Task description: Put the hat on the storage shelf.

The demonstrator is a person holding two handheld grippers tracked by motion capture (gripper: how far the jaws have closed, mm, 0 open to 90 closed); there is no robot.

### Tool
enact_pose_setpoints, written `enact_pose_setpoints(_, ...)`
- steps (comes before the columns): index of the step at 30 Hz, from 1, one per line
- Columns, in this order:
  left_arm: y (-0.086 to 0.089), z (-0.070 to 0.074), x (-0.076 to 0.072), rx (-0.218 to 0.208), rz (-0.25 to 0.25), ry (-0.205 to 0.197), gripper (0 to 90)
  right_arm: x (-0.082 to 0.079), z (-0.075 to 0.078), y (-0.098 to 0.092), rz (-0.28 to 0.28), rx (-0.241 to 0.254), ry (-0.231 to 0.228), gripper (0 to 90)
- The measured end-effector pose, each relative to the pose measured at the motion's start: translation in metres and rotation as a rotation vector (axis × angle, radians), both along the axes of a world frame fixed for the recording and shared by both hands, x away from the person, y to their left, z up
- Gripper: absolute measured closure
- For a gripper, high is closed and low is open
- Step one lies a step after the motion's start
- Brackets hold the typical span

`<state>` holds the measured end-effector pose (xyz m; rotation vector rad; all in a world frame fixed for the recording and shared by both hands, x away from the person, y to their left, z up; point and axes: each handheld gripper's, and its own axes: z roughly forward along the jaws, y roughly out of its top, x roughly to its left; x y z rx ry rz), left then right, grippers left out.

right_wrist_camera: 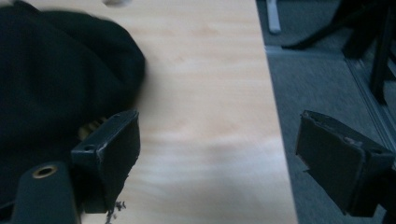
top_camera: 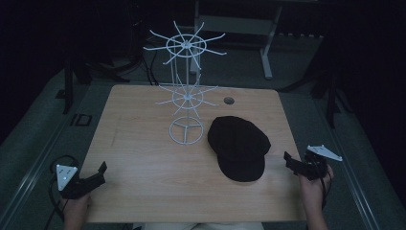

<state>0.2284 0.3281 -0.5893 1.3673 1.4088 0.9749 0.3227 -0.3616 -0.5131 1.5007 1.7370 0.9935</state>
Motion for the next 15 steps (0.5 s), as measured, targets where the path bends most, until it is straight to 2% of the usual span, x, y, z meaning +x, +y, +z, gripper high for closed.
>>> enact_pose_setpoints(5, 0.000, 0.000, 0.000, -0.003, -0.002, -0.001, 1.4, 0.010, 0.017, 0.020, 0.049, 0.023, -0.020, 13.5)
enact_pose_setpoints(15, 0.000, 0.000, 0.000, -0.003, -0.009, 0.000, 1.4, 0.033, 0.042, 0.066, 0.135, 0.033, -0.027, 14.4)
